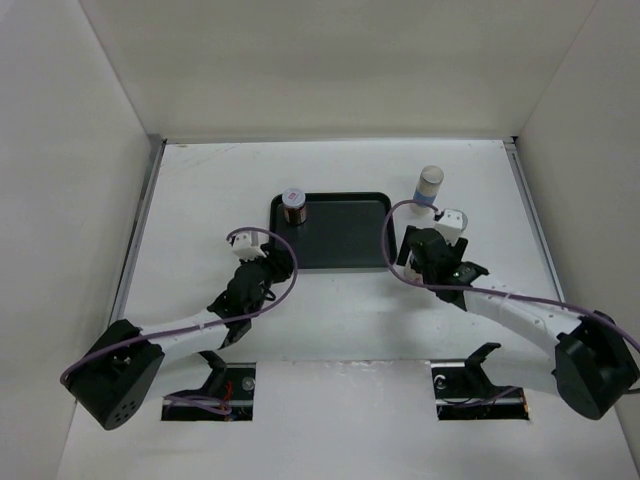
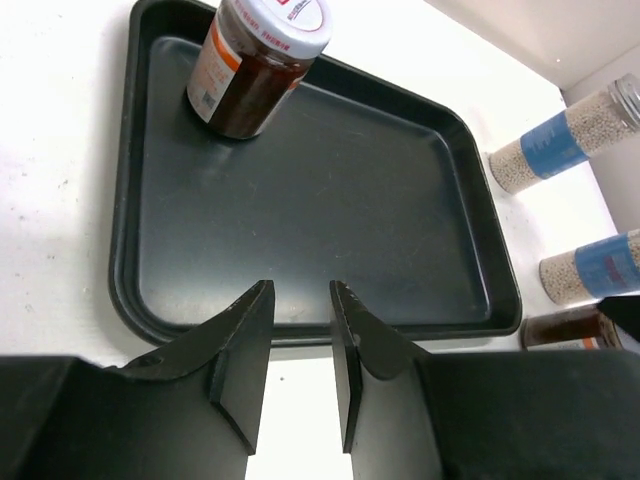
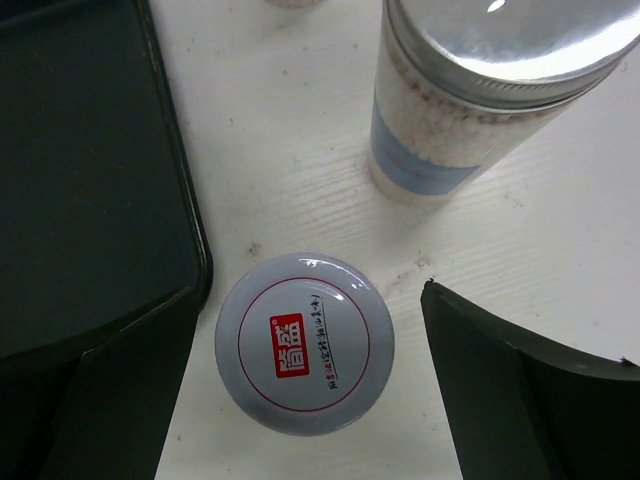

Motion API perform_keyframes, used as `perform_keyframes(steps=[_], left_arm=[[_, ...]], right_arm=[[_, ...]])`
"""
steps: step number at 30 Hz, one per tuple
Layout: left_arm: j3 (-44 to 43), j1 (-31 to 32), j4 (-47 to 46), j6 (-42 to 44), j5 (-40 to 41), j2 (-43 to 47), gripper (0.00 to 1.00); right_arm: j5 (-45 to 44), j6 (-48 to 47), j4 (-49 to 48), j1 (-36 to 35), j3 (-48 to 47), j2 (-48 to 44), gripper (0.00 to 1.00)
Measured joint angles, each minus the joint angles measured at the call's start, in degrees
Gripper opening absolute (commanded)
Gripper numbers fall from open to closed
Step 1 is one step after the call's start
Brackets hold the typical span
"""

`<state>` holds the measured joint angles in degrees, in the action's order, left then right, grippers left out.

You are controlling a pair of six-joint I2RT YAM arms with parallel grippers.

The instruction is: Organize the condiment bottles

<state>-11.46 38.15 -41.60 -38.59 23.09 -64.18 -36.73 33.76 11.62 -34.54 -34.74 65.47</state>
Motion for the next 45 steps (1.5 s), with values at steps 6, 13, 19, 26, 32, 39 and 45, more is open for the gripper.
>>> perform_keyframes(steps=[6, 13, 19, 26, 32, 39, 45], left_arm=[[1.81, -0.96, -0.66, -1.77, -0.42, 2.93, 0.3], [2.97, -3.1, -1.86, -3.39, -0.35, 6.29, 0.33], [4.94, -7.15, -2.14, -6.03, -0.2, 7.06, 0.34], [5.29, -9.22, -2.19, -7.63, -0.74, 6.78, 0.35], [5.99, -10.75, -1.42, -8.17, -0.87, 8.04, 0.35], [5.99, -10.88, -1.33, -8.37, -0.9, 8.5, 0.35], [5.99, -10.86, -1.33, -8.39, -0.94, 8.26, 0.36]], right_arm=[[0.37, 2.86, 1.7, -0.09, -0.2, 3.56, 0.67], [-4.74, 0.92, 5.92, -7.34, -2.78, -0.09, 0.53], [-4.17, -2.95, 0.96, -12.04, -14.4, 6.43, 0.54], [1.46, -7.58, -9.49, -16.9, -30.14, 31.78, 0.55], [6.03, -9.84, -10.86, -20.98, -40.87, 45.92, 0.85], [7.52, -11.15, -13.42, -22.08, -41.11, 42.45, 0.99], [7.65, -13.79, -14.78, -9.29, -33.27, 25.73, 1.0]])
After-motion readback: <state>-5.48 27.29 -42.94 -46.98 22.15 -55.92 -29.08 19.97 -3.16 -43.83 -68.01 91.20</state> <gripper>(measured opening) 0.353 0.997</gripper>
